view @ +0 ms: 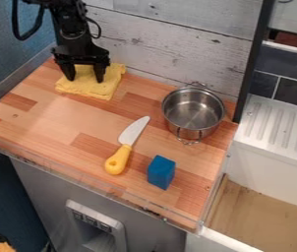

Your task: Moved the yellow object the the upper left side of the table

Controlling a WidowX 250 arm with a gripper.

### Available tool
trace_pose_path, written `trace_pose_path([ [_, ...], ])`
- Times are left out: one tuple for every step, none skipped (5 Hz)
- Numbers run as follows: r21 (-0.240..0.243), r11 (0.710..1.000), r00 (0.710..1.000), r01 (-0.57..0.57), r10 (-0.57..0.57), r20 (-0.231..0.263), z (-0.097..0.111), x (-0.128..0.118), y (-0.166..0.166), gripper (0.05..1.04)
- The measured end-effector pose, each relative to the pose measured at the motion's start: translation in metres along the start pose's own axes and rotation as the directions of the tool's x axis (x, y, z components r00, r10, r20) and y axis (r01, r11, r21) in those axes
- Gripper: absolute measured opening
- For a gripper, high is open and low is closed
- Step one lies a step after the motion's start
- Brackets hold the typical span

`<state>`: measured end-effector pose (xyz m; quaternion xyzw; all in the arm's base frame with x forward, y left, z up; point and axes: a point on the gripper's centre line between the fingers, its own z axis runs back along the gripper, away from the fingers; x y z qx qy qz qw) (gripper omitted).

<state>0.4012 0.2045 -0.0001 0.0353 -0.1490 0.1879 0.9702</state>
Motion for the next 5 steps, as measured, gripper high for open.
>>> trace_pose_path([
  [0.005, 1.000, 0.998, 0.000, 0.000, 0.061, 0.024, 0.012, 0.001, 0.999],
  [-0.008, 1.000, 0.995, -0.002, 0.003, 0.098, 0.047, 0.013, -0.002, 0.999],
  [0.019, 1.000, 0.989, 0.006, -0.008, 0.149, 0.075, 0.015, 0.002, 0.999],
  [0.019, 1.000, 0.989, 0.007, -0.009, 0.145, 0.075, 0.013, 0.001, 0.999],
  [0.017, 1.000, 0.990, 0.008, -0.010, 0.143, 0.074, 0.013, 0.001, 0.999],
])
